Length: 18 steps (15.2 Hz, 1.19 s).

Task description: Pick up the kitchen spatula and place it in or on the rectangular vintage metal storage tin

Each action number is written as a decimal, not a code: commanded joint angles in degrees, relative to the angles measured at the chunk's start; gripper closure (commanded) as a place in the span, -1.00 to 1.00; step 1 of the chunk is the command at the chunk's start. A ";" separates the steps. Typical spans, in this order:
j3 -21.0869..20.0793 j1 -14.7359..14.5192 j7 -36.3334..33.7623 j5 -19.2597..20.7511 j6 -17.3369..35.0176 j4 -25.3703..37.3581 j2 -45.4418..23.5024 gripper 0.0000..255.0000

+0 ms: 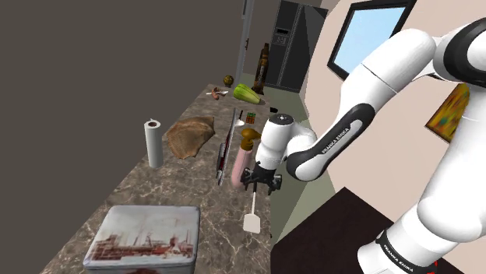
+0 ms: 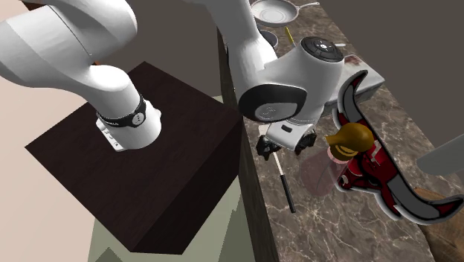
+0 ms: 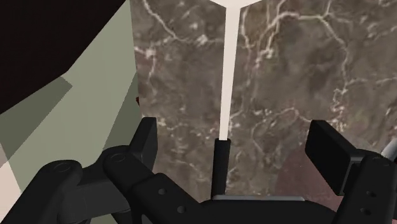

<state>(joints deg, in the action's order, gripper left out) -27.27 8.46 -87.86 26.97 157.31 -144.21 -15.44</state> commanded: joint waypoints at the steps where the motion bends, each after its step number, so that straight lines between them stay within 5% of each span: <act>1: 2.54 -1.90 -3.64 3.56 1.11 1.15 -2.46 -1.00; 7: 8.19 -5.98 -8.89 10.47 4.59 3.25 -8.33 -1.00; 15: 8.16 -5.95 -8.92 10.50 4.58 3.26 -8.34 -1.00; 16: 8.07 -5.92 -8.94 10.43 4.61 3.03 -8.12 1.00; 18: 8.14 -5.96 -8.94 10.49 4.59 3.23 -8.32 1.00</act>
<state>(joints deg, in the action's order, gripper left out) -19.25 2.46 -96.77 37.46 162.02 -141.00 -23.66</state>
